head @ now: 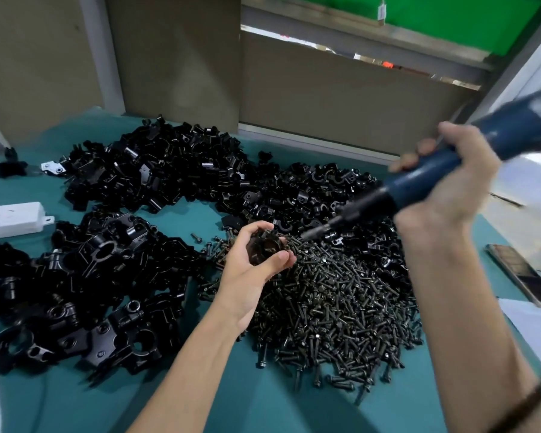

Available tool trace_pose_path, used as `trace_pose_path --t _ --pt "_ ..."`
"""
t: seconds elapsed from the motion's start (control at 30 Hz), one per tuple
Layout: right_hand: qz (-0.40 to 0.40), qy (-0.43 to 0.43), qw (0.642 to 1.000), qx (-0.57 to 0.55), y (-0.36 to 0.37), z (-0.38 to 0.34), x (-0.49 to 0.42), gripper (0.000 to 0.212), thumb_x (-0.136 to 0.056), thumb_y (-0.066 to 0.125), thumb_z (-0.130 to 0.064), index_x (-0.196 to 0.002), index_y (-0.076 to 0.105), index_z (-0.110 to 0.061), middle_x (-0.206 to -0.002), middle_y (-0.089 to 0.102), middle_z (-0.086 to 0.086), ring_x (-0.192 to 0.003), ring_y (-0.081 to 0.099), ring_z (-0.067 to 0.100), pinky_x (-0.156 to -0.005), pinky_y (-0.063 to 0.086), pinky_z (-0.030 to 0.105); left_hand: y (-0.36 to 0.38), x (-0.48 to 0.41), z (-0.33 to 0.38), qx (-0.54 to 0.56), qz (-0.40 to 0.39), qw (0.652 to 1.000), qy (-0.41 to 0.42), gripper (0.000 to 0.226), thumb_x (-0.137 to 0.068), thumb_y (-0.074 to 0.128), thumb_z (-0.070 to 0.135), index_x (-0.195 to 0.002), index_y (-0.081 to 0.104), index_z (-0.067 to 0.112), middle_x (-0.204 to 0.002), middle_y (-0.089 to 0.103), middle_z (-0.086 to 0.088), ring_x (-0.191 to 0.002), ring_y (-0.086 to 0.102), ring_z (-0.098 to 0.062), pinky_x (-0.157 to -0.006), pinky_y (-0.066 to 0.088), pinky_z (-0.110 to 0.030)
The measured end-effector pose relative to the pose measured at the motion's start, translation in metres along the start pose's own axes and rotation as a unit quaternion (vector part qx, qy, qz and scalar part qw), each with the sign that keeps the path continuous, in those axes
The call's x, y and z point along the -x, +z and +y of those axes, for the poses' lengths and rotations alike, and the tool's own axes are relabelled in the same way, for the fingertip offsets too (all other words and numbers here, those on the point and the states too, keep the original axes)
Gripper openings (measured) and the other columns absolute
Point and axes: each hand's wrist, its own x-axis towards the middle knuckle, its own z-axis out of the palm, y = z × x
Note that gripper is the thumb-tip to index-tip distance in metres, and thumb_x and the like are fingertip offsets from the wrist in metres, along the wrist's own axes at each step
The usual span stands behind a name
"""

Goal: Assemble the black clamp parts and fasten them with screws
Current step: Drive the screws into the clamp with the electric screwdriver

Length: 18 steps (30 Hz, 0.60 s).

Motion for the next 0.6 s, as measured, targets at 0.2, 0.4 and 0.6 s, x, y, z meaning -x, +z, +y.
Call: trace_pose_path --t 0.2,0.4,0.6 --pt "-0.009 0.098 0.991 0.091 0.046 0.027 -0.009 0.016 -0.081 0.062 -0.003 -0.087 0.049 -0.010 -0.058 0.051 0.002 -0.044 0.046 0.016 -0.046 0.044 0.024 0.002 0.002 0.003 -0.005 -0.036 0.999 0.005 0.042 -0.068 0.077 0.006 -0.098 0.071 0.034 -0.098 0.073 -0.009 -0.092 0.074 -0.027 -0.083 0.058 -0.028" --pt "-0.016 0.119 0.987 0.105 0.053 0.036 -0.012 0.017 -0.082 0.062 -0.005 -0.084 0.046 -0.011 -0.058 0.049 0.004 -0.044 0.044 0.017 -0.047 0.042 0.025 0.001 0.004 0.007 -0.002 -0.048 0.999 0.005 0.042 -0.070 0.076 0.005 -0.097 0.072 0.036 -0.094 0.074 -0.006 -0.088 0.074 -0.026 -0.081 0.057 -0.025" --pt "-0.021 0.119 0.987 0.105 0.051 0.036 -0.015 0.017 -0.082 0.061 -0.005 -0.081 0.045 -0.011 -0.059 0.048 0.004 -0.046 0.042 0.018 -0.048 0.042 0.026 0.003 0.005 0.006 -0.010 -0.062 0.998 0.000 0.042 -0.070 0.075 0.004 -0.097 0.072 0.037 -0.093 0.074 -0.006 -0.089 0.074 -0.027 -0.083 0.057 -0.027"
